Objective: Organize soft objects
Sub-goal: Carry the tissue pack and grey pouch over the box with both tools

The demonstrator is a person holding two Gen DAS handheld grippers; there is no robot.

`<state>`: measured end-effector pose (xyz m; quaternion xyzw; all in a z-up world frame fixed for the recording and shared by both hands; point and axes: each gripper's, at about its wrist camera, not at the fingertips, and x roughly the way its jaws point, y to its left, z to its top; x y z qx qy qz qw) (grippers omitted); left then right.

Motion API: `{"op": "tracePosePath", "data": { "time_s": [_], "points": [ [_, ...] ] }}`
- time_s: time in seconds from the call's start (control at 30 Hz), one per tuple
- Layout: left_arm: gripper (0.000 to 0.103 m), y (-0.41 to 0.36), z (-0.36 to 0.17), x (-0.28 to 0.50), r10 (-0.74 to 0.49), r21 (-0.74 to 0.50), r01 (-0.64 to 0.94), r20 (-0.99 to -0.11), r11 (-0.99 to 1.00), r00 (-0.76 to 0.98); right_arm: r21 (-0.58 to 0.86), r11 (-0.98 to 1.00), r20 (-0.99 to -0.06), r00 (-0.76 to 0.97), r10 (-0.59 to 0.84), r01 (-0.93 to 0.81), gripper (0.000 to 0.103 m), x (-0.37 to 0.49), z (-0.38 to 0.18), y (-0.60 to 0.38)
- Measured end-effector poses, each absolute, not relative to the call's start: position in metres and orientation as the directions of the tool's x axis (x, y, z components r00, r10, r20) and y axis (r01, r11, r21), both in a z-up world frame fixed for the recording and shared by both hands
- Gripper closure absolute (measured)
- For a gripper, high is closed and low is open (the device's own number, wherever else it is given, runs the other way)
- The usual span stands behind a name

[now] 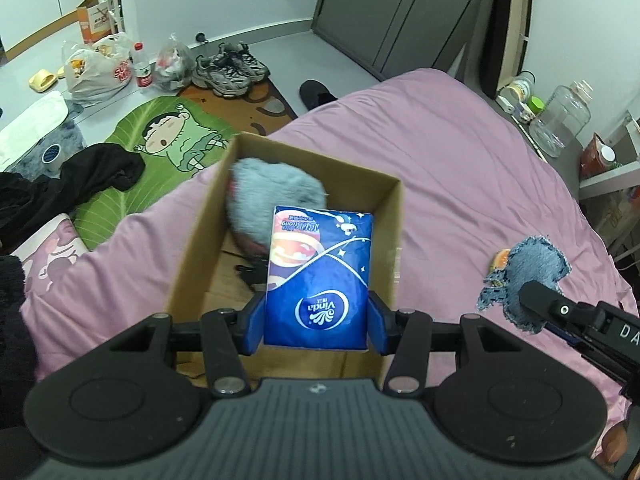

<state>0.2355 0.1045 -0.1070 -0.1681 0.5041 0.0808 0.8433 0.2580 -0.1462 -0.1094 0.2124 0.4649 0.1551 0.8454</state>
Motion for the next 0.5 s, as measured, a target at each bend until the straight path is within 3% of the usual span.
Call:
{"op": "tracePosePath", "data": {
  "time_s": [0.5],
  "points": [
    [0.053,0.150,-0.135,0.225,-0.043,-0.214,-0.349,-0.898,0.912,0.438,0.493,0.861,-0.705,0.520,0.482,-0.129,0.085,0.254,-0.100,-0.094]
  ]
}}
